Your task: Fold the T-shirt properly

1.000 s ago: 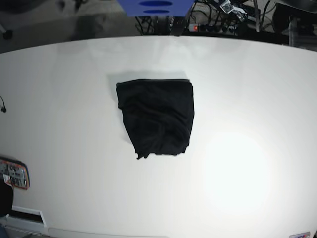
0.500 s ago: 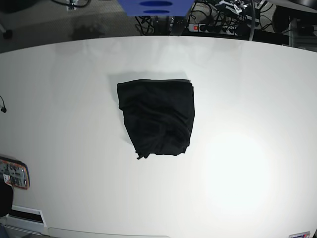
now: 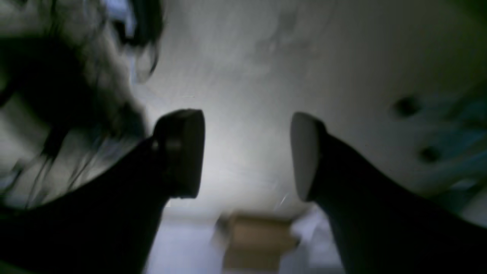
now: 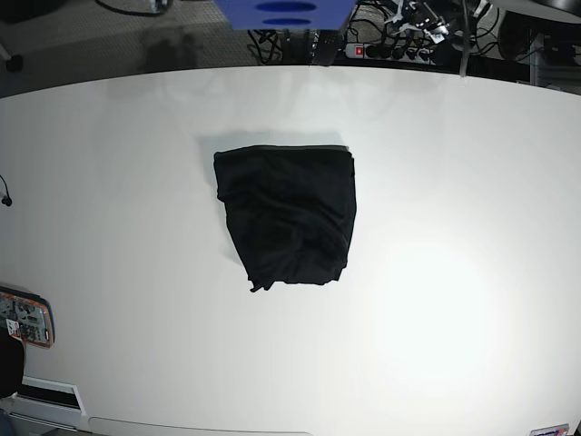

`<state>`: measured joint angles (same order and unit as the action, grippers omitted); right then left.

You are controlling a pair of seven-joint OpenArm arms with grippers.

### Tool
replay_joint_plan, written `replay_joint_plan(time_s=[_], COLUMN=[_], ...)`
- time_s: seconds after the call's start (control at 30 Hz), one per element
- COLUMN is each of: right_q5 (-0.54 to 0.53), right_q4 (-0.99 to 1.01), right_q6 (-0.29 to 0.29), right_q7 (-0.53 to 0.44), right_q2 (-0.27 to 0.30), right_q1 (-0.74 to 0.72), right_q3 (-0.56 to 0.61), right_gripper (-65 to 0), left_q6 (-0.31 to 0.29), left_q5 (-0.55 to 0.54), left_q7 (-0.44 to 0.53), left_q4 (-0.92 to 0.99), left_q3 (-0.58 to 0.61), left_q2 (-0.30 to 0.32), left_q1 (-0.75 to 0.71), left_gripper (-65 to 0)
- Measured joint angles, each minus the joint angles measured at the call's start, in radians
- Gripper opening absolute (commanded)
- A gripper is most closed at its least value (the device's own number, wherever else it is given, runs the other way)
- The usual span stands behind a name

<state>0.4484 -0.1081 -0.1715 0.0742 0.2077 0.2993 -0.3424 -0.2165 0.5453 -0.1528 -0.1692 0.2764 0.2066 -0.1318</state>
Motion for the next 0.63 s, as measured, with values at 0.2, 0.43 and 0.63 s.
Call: replay_joint_plan(time_s=[0.2,0.43,0.63], right_q5=[-0.003,-0.001,0.001], right_q4=[-0.017,-0.010,-0.008], right_q6=[0.008,0.005,0.016], right_q7=[-0.023,-0.005,-0.013], right_q2=[0.005,0.009,0.034], right_q1=[-0.022,-0.014,-0.152], right_q3=[0.000,0.006,0.006], right_gripper=[-30.2,-30.2,-30.2], left_q6=[-0.002,0.000,-0.001], left_q5=[0.000,0.005,0.007], left_q7=[0.029,0.102,0.202], left_q4=[-0.004,-0.002,-0.017], left_q3=[0.005,0.005,0.005], left_q2=[-0.028,-0.007,-0.010], left_q1=[0.006,0.008,0.039], left_gripper=[0.0,0.0,0.0])
